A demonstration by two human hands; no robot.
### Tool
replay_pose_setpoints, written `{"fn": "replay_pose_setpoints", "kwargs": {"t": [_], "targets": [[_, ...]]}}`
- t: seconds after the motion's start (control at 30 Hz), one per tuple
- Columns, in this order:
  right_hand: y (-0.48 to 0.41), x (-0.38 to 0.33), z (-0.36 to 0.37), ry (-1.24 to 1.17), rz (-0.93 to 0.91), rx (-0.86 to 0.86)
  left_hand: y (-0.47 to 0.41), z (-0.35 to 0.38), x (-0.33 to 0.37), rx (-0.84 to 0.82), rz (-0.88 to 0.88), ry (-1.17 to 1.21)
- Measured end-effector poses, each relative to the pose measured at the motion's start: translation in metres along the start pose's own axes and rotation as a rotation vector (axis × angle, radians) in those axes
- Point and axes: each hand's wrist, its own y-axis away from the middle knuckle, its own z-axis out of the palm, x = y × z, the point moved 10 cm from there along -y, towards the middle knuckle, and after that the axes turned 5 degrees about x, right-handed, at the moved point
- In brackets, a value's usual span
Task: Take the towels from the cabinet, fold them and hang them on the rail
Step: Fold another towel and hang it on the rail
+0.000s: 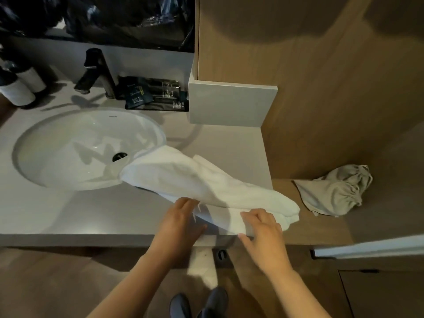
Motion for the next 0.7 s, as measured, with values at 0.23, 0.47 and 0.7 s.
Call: {"fn": "replay_pose_setpoints", "kwargs": {"t": [0.23, 0.47, 0.7], "targets": [[-0.014, 0.005, -0.009, -0.129, -0.071, 0.073, -0.009, 0.008, -0.001, 0.013, -0.013, -0.079], [-0.023, 0.013, -0.039, -0.294, 0.031, 0.260, -0.033, -0.016, 0.011, 0.153, 0.000, -0.091], [-0.069, 0.005, -0.014, 0.040, 0.027, -0.045, -0.065, -0.015, 0.023, 0.091, 0.081, -0.272]]}}
